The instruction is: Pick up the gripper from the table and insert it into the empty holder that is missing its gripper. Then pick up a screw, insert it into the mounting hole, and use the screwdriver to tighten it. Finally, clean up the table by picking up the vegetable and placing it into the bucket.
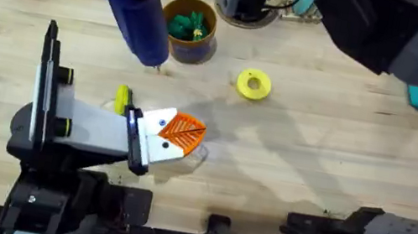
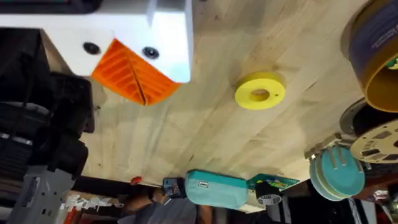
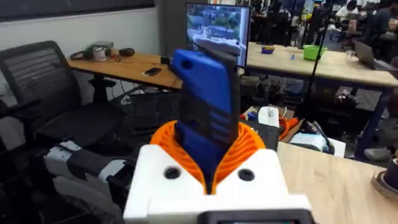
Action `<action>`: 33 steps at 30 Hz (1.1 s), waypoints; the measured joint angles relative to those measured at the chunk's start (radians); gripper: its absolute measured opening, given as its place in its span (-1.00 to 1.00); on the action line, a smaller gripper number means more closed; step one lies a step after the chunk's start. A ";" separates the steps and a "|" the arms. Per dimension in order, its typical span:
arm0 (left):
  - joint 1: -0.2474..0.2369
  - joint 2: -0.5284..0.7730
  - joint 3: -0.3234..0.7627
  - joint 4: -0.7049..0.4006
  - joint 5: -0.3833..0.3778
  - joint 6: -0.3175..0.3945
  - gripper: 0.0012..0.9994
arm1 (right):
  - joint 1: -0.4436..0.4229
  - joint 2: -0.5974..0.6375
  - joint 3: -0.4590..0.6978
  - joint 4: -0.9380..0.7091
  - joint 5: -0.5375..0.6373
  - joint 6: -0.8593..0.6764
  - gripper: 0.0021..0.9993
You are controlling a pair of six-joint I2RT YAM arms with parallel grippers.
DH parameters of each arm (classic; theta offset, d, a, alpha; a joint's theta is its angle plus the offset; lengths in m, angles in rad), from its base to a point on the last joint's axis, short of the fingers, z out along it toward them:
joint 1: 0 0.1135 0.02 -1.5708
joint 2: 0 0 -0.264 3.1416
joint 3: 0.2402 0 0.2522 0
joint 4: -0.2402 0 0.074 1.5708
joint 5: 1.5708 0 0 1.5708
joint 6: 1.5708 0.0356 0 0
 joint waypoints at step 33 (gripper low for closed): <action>0.000 0.000 0.000 0.000 0.000 0.000 -1.00 | -0.253 0.000 0.404 -1.063 0.845 -0.753 -0.96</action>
